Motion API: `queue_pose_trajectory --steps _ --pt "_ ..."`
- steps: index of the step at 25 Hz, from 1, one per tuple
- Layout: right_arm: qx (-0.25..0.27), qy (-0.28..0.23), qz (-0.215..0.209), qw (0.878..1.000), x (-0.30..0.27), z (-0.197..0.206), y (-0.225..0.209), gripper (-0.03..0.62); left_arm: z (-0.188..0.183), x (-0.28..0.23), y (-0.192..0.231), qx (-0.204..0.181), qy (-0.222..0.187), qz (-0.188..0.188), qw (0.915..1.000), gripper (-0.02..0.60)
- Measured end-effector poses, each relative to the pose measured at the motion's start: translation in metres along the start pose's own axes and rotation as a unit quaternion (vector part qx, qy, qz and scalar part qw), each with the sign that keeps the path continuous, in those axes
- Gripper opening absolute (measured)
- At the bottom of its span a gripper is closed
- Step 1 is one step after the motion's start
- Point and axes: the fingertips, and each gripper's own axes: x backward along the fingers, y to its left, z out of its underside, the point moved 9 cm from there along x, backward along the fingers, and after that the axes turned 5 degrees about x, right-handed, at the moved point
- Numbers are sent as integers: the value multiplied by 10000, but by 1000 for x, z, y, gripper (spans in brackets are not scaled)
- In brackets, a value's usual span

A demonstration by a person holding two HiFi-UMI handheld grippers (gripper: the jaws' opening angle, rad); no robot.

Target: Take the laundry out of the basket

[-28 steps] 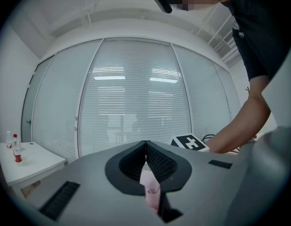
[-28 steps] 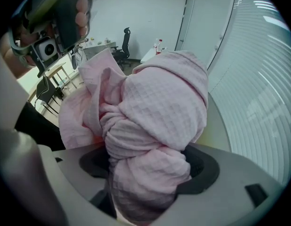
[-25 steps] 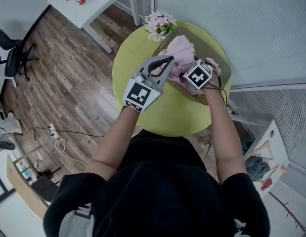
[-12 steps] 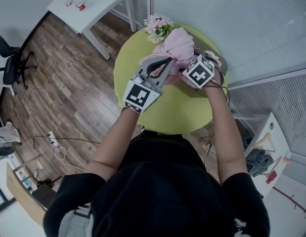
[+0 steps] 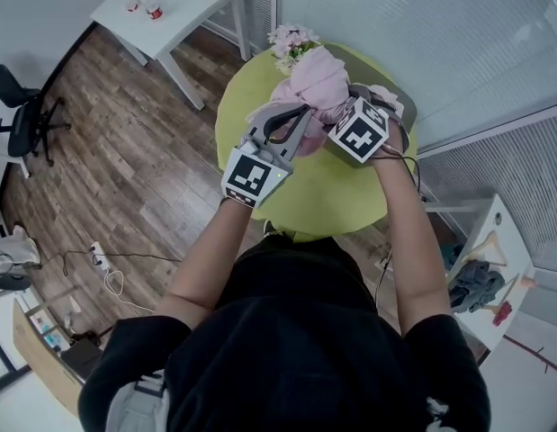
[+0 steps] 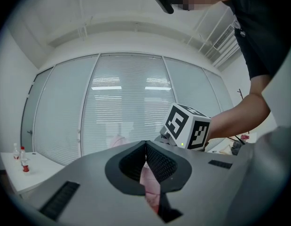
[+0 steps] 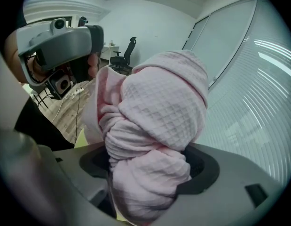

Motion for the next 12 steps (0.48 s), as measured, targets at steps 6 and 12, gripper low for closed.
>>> queue_pose_trajectory --steps 6,12 --pt "221 -30 17 9997 16 -6 15 411 -7 14 -11 -42 -72 -144 9999 11" --pt "472 -64 -134 9988 28 -6 34 411 -13 27 -32 -141 -54 -424 9990 11"
